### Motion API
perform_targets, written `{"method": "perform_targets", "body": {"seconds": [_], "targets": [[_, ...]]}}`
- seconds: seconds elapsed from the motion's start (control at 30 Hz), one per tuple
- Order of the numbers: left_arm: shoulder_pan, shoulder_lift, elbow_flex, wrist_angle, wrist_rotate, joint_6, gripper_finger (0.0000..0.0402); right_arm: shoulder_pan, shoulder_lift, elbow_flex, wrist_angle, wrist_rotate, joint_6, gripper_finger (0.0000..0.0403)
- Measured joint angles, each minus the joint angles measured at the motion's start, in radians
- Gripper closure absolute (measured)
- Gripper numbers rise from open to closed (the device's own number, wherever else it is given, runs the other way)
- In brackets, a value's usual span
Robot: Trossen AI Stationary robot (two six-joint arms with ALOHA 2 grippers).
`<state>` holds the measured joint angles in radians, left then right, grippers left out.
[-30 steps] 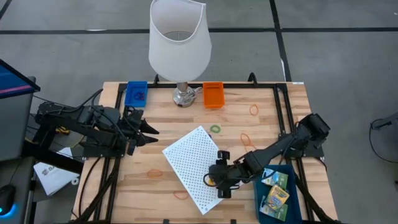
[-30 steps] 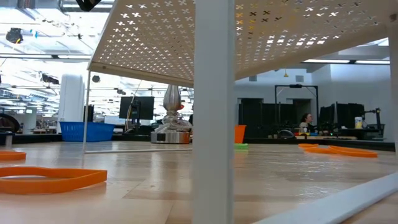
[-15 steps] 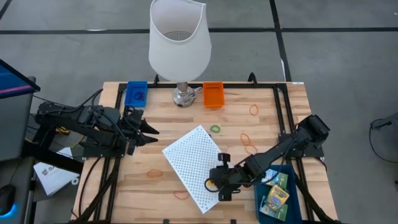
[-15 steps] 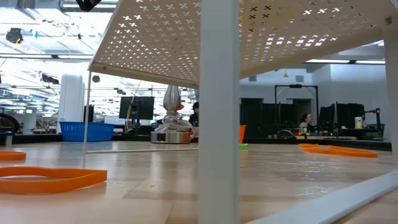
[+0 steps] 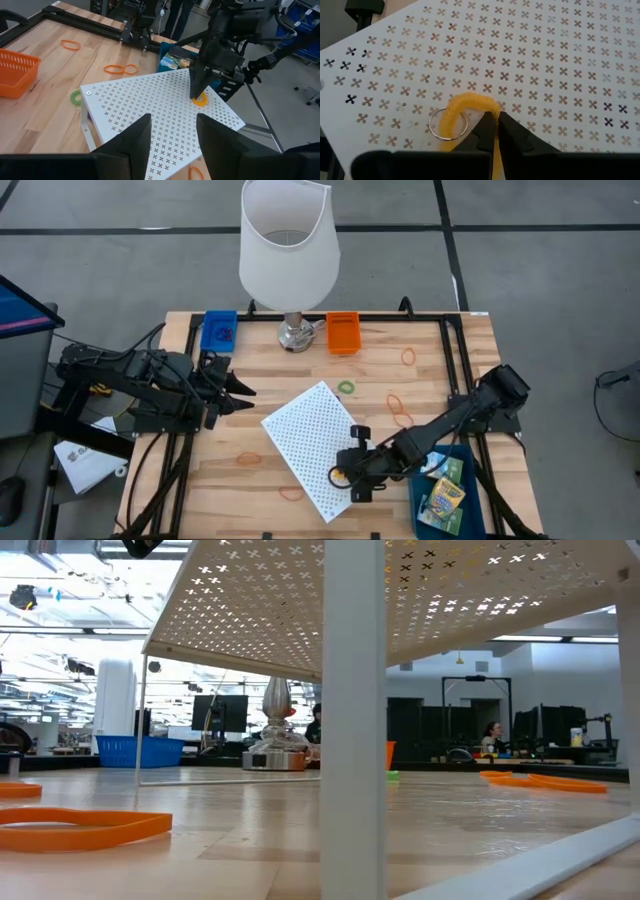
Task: Pick & Place Office Desk Supplies
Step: Put the yellow spring keychain into the blue bin
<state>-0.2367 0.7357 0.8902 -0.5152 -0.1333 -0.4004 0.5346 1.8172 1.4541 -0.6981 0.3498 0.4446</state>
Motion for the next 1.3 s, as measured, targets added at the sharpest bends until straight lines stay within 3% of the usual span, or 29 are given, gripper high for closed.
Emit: {"method": "perform_targets", "body": {"seconds": [0.6,0.93,1.3], "targets": [[0.0,0.0,0.0,0.045,0.0,0.002,0.025,-0.027,0.003,0.182,-0.15,0.148,-0.072,0.0402],[0.0,0.017,0.0,0.125,0.008,0.025,0.025,-0.08,0.002,0.309,-0.218,0.28,-0.223,0.0403],[0.0,0.123,0.0,0.317,-0.014,0.039,0.0235,-0.173,0.001,0.446,-0.21,0.399,-0.439,0.0403]]}}
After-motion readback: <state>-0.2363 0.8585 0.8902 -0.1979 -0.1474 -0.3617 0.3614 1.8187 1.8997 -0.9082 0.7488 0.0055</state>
